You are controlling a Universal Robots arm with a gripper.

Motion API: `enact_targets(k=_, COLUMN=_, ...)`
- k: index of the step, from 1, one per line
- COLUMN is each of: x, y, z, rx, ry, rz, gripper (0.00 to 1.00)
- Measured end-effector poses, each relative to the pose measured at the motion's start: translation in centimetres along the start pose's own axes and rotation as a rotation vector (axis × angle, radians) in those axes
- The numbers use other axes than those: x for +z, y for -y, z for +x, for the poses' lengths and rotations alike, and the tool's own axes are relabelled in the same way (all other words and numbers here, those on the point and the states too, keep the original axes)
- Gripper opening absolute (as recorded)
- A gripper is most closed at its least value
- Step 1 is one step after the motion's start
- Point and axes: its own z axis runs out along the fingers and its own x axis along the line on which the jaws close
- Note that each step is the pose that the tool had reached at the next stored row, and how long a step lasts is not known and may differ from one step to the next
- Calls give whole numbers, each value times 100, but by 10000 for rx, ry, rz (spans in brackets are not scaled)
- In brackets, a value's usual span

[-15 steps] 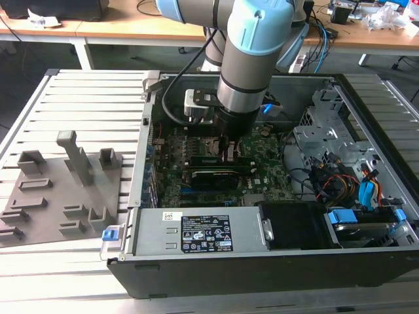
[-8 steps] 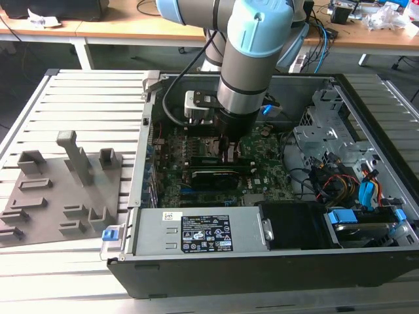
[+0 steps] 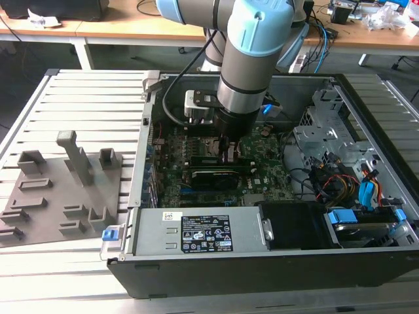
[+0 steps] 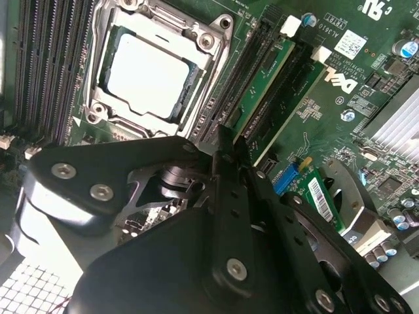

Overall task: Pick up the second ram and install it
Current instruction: 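Insert the second ram into the second slot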

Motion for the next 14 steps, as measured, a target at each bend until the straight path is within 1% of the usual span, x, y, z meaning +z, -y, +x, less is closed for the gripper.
enact_targets(k=8, x=9, y=7, z=1, rx=-37, ry=-7, rz=-12, gripper=14)
enact_targets(k=14, x=30, y=10, z=3, rx=-60, ry=-10, rz=-16, gripper=14)
